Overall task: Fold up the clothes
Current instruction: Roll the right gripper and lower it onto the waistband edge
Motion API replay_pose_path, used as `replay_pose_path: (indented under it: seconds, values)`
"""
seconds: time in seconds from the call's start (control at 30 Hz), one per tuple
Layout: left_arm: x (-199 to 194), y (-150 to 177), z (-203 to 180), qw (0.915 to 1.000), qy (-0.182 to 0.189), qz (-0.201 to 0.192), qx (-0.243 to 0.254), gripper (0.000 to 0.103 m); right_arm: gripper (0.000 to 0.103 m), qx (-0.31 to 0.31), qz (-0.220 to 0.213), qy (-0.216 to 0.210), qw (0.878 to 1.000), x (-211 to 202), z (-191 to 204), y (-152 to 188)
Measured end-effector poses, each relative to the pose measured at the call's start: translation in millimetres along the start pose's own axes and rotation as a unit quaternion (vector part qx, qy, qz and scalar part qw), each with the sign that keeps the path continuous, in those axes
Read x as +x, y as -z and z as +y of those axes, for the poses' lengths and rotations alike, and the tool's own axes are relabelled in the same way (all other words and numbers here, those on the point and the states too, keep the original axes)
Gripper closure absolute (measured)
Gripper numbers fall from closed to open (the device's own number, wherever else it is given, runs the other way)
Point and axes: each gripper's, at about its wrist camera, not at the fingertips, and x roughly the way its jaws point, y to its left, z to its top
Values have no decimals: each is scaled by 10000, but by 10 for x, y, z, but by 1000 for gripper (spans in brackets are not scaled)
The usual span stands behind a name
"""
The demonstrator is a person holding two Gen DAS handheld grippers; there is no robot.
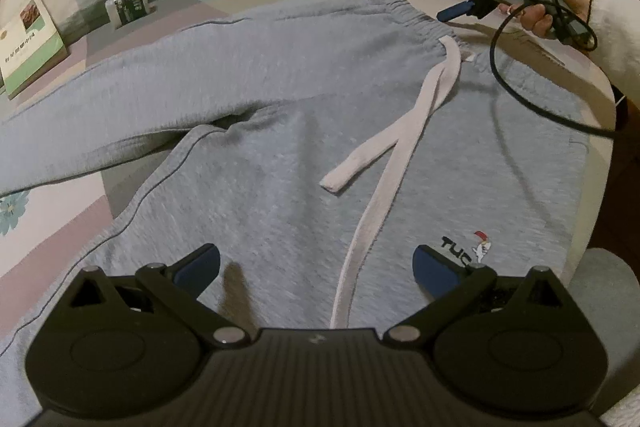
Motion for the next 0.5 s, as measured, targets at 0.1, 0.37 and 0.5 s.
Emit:
replay_pose_path:
  seconds: [0.1,0.37,0.5]
  values:
    - [53,4,7,10000,-16,47,-29,1,0,28,171,-178,9997,151,-43,-62]
    - [156,-15,56,9999,7,74,-147,1,0,202,-177,-632,9976,326,-140,-209]
    - [160,-26,44,9999,-9,71,-141,1,0,459,68,-791,9958,357,-177,-264]
